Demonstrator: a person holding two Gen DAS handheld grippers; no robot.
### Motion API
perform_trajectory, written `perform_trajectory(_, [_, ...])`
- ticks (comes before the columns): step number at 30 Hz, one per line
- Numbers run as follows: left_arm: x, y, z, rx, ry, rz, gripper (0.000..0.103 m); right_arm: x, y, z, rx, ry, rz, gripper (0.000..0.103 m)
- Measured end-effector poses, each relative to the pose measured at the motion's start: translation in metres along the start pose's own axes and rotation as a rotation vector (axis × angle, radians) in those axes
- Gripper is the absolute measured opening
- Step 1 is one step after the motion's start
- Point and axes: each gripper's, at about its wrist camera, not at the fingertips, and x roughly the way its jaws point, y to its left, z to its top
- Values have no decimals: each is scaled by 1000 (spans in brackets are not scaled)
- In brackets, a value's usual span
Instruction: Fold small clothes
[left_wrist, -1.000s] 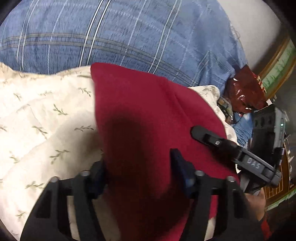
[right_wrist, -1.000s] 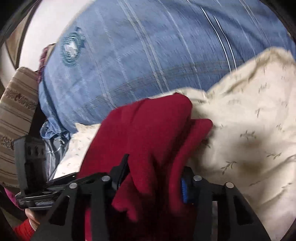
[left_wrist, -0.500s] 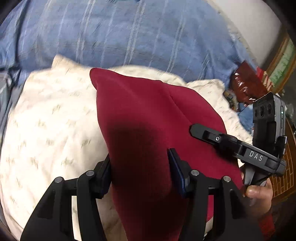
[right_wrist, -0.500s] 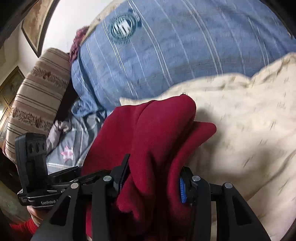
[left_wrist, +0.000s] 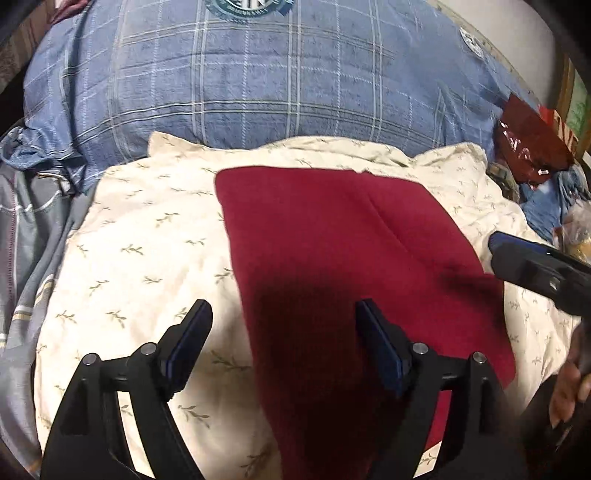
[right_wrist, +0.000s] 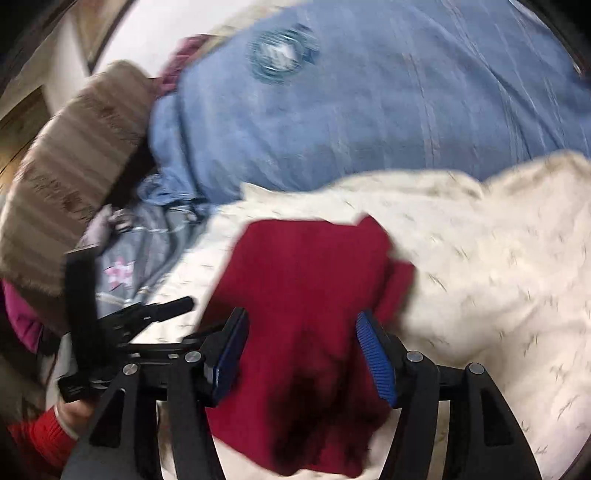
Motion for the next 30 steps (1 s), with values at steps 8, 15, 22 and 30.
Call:
perform_trajectory(8, [-16,7,-7,0,-39,96,81,53,6,-35,-108,98,-229,49])
perform_trajectory(15, [-32,4,-13,-4,-83,114,81,35,4,-35,-54,65,-193,51])
perform_trajectory(22, [-48,0,-16,-28,-141,121,84,1,12,-35,12,6,-171,68])
perform_trajectory(30, [-61,-4,-19,-64,-177,117,87,-10,13,-37,39,-25,-213,79])
